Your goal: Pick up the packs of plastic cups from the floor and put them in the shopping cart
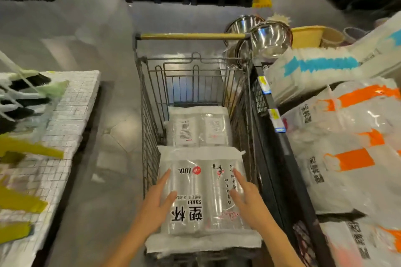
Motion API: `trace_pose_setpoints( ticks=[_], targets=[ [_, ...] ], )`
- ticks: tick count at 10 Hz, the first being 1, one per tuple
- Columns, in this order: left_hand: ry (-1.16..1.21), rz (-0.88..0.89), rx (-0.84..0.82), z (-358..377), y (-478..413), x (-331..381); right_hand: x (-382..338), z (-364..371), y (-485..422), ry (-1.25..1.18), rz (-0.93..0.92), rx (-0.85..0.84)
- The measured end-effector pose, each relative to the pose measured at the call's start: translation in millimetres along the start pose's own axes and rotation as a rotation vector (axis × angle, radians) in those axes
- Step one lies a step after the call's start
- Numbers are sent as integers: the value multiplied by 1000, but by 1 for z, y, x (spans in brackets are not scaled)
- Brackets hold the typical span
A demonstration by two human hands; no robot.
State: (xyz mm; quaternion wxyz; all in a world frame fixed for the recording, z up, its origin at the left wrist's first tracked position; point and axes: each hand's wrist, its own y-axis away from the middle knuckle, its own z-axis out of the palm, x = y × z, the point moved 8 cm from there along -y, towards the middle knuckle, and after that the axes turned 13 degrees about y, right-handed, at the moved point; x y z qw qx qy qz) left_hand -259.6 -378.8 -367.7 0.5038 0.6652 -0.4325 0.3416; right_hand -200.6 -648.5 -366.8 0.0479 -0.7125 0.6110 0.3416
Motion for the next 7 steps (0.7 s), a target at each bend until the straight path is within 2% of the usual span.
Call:
trace_pose_setpoints(
  ticks=[2, 3, 5, 6, 7],
  targets=[
    [-25, -138, -55, 9, -10, -62, 22, 54, -6, 4, 106, -107],
    [-34, -198, -83, 18, -10, -80, 29, 74, -9, 65, 125, -94],
    [-110, -126, -90, 19, -9, -80, 29, 75, -4, 119, 132, -97],
    [-160, -159, -70, 17, -7, -72, 29, 67, -1, 154, 155, -119],
    [-314, -187, -21, 6, -10, -47, 27, 47, -6, 262, 134, -107]
  ],
)
